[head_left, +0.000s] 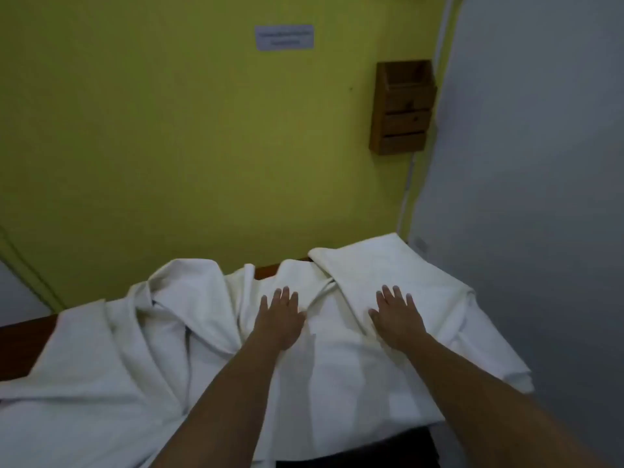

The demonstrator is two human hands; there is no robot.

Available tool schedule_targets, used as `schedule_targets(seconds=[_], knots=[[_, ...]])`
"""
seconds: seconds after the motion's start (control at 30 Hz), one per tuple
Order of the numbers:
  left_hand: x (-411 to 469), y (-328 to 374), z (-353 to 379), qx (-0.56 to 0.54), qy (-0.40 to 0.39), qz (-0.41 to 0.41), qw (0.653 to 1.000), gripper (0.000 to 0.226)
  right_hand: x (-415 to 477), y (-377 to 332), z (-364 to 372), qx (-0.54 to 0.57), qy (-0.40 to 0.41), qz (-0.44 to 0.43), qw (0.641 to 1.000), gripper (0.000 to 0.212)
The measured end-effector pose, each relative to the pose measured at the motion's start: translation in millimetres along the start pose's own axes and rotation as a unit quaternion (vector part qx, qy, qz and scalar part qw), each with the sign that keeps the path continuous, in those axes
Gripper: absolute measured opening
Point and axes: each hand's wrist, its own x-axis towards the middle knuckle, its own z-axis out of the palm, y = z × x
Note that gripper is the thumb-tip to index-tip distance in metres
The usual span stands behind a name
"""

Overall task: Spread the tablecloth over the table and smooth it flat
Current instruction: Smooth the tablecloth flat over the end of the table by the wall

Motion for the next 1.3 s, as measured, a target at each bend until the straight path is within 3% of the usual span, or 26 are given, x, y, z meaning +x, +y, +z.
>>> schedule_targets(seconds=[0.17, 0.33, 0.57, 0.7, 0.9, 1.07, 1.17, 1.3], knots=[[22, 63, 23, 0.011, -0.039, 0.057, 0.998, 0.057, -24, 52, 31, -0.013, -0.019, 0.046, 0.999, 0.061], [42, 115, 51, 0.021, -0.075, 0.101, 0.992, 0.058, -27, 80, 59, 0.018, -0.03, 0.081, 0.996, 0.1], [66, 135, 79, 0.005, -0.112, 0.101, 0.989, 0.063, -23, 90, 93, 0.045, -0.029, 0.096, 0.994, 0.084], [83, 133, 85, 0.005, -0.094, 0.134, 0.987, 0.068, -15, 95, 90, 0.031, -0.01, 0.109, 0.994, 0.073], [122, 139, 84, -0.003, -0.047, 0.203, 0.978, 0.069, -6, 86, 62, 0.045, 0.111, 0.112, 0.986, 0.059], [169, 148, 84, 0.03, 0.001, 0.279, 0.96, 0.082, -15, 84, 79, 0.103, 0.12, 0.26, 0.953, 0.073], [188, 150, 88, 0.066, 0.011, 0.316, 0.947, 0.089, -20, 84, 90, 0.129, 0.106, 0.29, 0.942, 0.074], [221, 158, 92, 0.049, 0.032, 0.301, 0.952, 0.092, -31, 101, 103, 0.132, 0.095, 0.344, 0.925, 0.086]])
